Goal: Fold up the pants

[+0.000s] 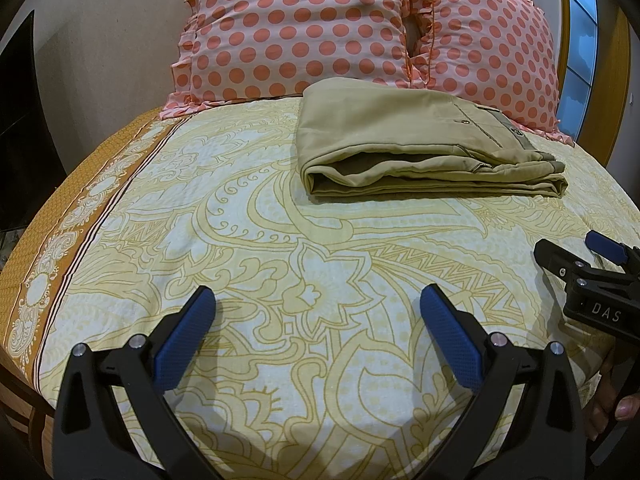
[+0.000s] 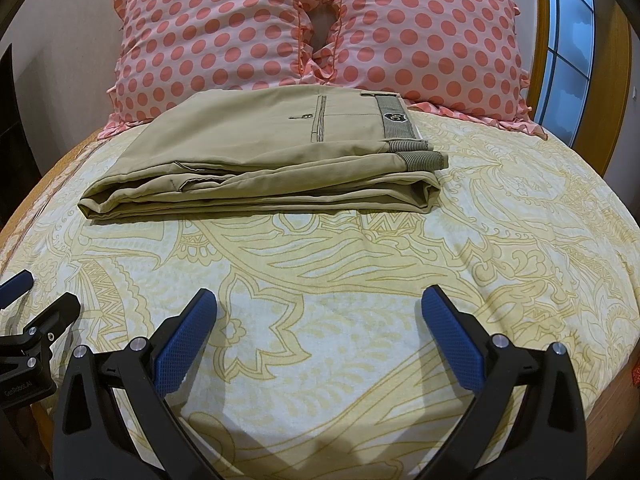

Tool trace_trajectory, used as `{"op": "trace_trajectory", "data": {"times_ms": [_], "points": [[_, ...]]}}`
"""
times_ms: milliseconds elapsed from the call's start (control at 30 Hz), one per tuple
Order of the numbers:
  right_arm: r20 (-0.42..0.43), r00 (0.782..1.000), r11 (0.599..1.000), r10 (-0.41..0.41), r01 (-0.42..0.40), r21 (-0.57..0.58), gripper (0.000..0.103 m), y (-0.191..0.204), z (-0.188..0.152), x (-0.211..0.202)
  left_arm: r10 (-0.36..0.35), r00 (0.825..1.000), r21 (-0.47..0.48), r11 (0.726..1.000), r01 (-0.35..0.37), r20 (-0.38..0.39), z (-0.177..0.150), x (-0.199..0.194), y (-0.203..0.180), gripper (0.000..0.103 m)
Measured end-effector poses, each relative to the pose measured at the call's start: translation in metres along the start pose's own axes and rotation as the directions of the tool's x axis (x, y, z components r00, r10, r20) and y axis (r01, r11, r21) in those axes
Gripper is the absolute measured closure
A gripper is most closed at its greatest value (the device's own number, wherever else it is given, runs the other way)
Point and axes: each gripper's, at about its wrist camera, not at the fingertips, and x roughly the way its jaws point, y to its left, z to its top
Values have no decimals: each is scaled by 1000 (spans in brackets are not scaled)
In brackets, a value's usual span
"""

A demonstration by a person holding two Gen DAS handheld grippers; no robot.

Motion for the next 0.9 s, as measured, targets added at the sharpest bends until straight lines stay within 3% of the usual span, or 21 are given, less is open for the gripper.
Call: {"op": "trace_trajectory", "data": {"times_ms": [900], "points": [[1, 1000, 1000, -1, 1, 1, 1, 0, 0, 0, -3, 1000, 0, 1000, 3, -4, 3, 0, 0, 2]]}}
